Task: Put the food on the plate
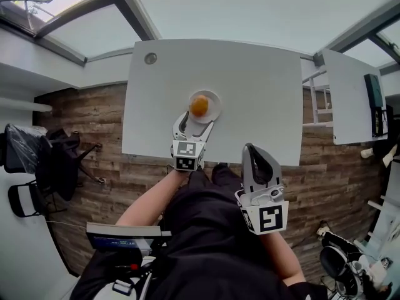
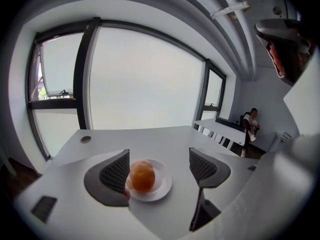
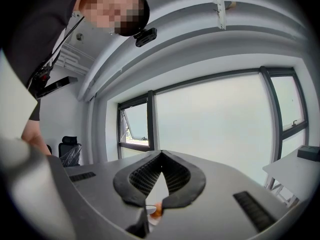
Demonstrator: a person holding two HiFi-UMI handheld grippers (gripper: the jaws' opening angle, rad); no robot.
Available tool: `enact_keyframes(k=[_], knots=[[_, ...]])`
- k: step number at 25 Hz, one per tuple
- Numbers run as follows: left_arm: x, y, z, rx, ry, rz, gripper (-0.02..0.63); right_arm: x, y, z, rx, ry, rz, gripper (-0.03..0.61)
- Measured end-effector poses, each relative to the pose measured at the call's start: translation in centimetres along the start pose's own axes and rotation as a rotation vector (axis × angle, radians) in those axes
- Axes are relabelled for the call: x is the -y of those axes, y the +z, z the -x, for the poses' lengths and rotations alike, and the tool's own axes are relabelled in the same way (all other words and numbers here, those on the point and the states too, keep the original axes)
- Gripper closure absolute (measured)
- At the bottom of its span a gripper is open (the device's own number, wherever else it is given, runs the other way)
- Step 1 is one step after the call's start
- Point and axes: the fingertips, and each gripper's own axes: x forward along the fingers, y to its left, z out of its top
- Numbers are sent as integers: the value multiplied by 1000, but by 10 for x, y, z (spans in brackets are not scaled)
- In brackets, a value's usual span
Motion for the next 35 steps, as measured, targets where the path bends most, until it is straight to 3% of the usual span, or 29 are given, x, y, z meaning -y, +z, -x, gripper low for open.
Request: enact_keyframes(k=[14,20,35], knots=[[9,52,62,157,30,70,235,-11,6,1,27,27,4,581],[3,63,97,231,81,108,235,-19,6,3,28,40,4,581],[1,106,179,401,172,115,235,-43,11,4,42,98,5,581]])
